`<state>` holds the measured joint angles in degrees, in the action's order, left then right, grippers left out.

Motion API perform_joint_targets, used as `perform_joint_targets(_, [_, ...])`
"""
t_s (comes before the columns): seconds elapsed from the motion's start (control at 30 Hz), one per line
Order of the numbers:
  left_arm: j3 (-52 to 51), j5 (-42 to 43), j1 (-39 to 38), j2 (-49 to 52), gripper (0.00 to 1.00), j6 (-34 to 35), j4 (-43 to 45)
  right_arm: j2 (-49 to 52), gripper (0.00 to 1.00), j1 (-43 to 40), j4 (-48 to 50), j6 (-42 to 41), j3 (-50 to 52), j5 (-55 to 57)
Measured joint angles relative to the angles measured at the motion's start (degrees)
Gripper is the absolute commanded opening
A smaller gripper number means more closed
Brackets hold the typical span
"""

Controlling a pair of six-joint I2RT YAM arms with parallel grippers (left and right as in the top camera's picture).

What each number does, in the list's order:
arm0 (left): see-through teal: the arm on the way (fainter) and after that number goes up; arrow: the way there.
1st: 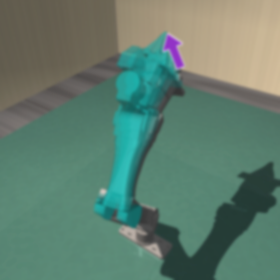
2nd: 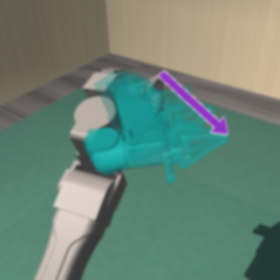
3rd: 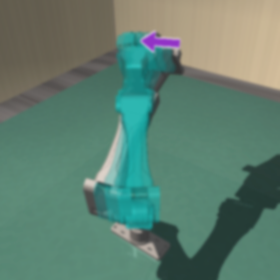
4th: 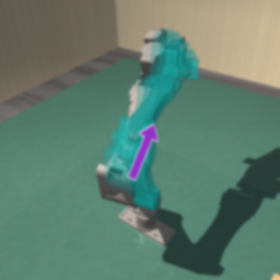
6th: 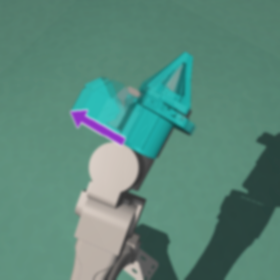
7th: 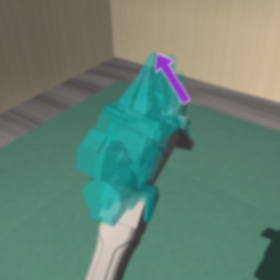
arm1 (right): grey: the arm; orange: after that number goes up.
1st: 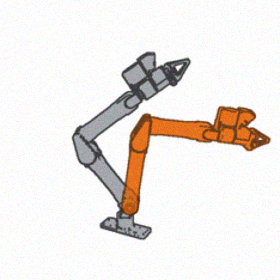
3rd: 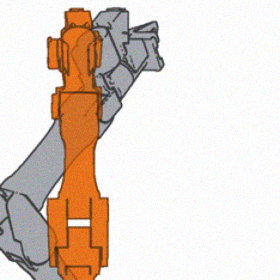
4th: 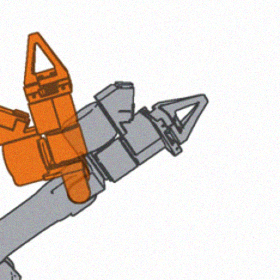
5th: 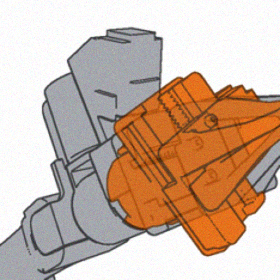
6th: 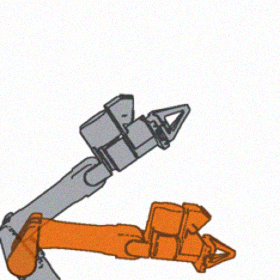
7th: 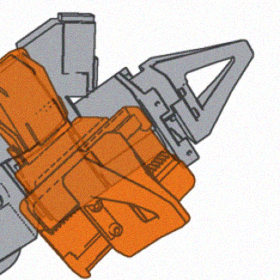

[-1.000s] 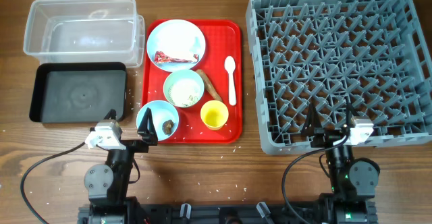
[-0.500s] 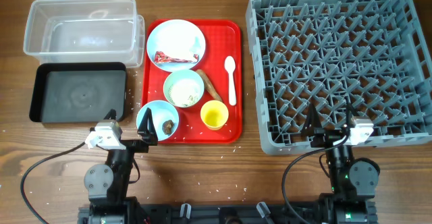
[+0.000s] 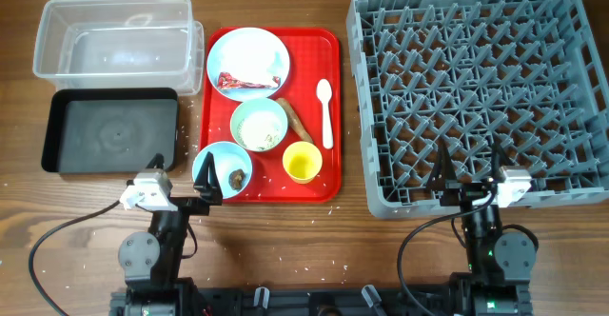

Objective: Sort waste into correct bins and load items into the dishwasher rack

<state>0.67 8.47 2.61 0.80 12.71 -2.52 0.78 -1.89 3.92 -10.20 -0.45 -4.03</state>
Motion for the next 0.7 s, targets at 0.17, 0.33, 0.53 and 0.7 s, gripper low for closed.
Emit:
perform_joint_targets(0.17, [0.42,0.46,0.00,0.00,1.00,0.00,1.46,0.00,1.00,0.00,0.07,2.71,-2.01,0.00])
perform_joint_targets(0.33, [4.33,1.11,0.00,0.02,1.00,0.00,1.22,0.00,1.00,0.02,0.17,4.50,-5.18,0.00])
perform_joint_targets(0.53, [13.49,2.10,0.00,9.90,1.00,0.00,0.07,3.15,1.00,0.00,0.22,4.92,-12.63,0.00])
perform_joint_targets(0.7, [26.84,3.61,0.00,26.40,1.00,0.02,-6.19,12.72,1.00,0.00,-1.55,5.95,-22.64,-1.51])
